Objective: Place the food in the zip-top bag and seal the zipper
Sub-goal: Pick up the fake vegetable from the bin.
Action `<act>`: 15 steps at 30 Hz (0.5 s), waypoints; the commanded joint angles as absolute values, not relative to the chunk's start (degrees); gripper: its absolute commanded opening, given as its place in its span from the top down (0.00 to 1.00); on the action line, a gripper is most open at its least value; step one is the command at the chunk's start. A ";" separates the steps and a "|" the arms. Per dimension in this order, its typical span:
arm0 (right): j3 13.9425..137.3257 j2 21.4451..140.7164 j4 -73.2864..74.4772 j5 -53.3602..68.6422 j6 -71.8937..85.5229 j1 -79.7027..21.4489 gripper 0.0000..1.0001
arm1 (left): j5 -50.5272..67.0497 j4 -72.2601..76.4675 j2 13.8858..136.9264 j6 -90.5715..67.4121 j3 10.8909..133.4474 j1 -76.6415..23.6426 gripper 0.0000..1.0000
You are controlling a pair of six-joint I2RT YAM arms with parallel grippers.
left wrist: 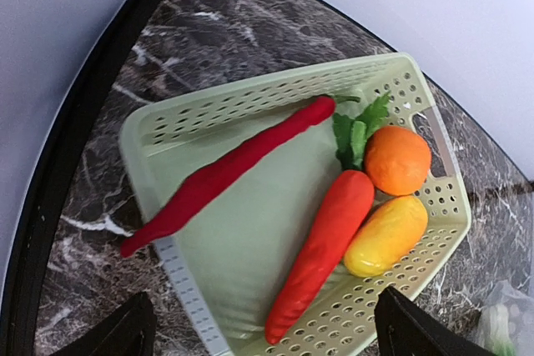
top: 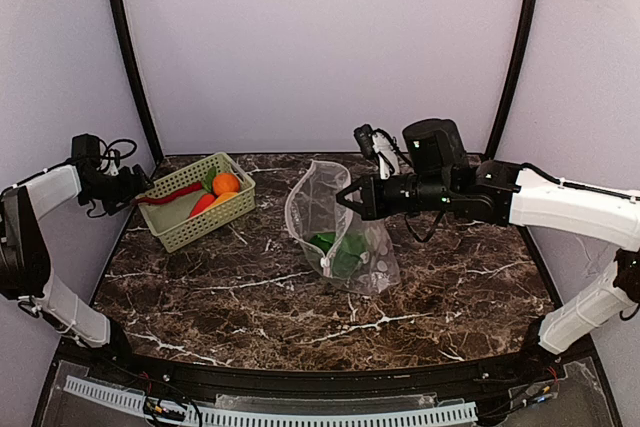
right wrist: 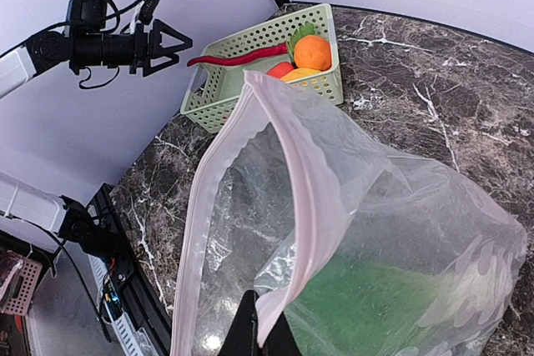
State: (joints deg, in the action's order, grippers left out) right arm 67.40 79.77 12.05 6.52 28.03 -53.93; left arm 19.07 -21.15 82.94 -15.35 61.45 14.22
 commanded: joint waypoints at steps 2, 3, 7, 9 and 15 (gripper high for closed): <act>68.17 81.10 9.53 7.46 27.80 -53.70 1.00 | 26.15 -15.61 81.06 -19.11 55.85 21.17 0.09; 68.19 81.23 9.57 7.59 27.78 -53.70 1.00 | 27.09 -14.07 81.83 -20.36 55.21 21.97 0.09; 67.89 81.49 9.08 7.94 27.92 -53.70 1.00 | 30.80 -8.69 84.25 -23.79 53.47 25.82 0.11; 67.86 81.52 9.04 8.13 27.90 -53.64 1.00 | 31.15 -8.36 85.57 -24.11 53.55 26.34 0.13; 67.68 81.15 9.47 8.10 27.60 -53.70 1.00 | 29.06 -8.53 88.25 -23.71 54.69 26.61 0.27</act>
State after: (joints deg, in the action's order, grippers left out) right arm 67.40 81.06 11.53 7.84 27.99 -53.93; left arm 28.91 -9.58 87.11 -23.38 54.52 26.46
